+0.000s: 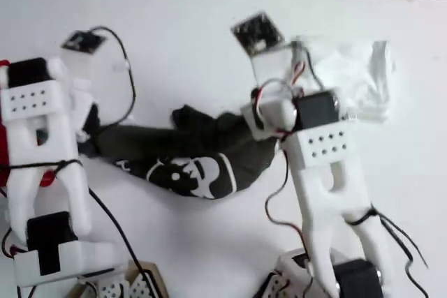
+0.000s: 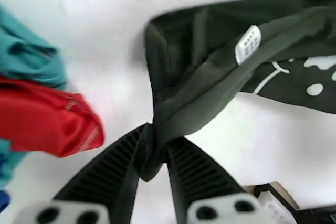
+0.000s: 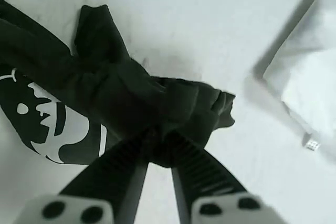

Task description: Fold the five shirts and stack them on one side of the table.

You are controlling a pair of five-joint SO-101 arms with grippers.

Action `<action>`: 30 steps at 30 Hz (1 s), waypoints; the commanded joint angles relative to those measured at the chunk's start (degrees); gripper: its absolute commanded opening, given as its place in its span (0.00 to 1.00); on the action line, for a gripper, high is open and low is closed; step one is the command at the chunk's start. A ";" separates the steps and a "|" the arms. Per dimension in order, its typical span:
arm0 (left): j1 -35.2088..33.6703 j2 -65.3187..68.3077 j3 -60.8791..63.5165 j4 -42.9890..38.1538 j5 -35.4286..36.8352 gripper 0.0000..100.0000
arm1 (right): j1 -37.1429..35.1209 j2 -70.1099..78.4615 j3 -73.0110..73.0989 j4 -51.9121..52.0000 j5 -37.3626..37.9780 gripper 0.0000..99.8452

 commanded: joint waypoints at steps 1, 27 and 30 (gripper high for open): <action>0.88 -0.26 6.02 -4.92 -0.09 0.03 | 0.57 -5.23 14.77 -9.27 0.00 0.02; 0.88 -1.32 23.87 -15.12 -0.44 0.03 | 10.15 -14.11 25.05 -8.84 7.65 0.18; 0.88 -4.57 24.31 -15.03 -0.44 0.03 | 9.89 -17.80 19.96 -6.29 7.65 0.19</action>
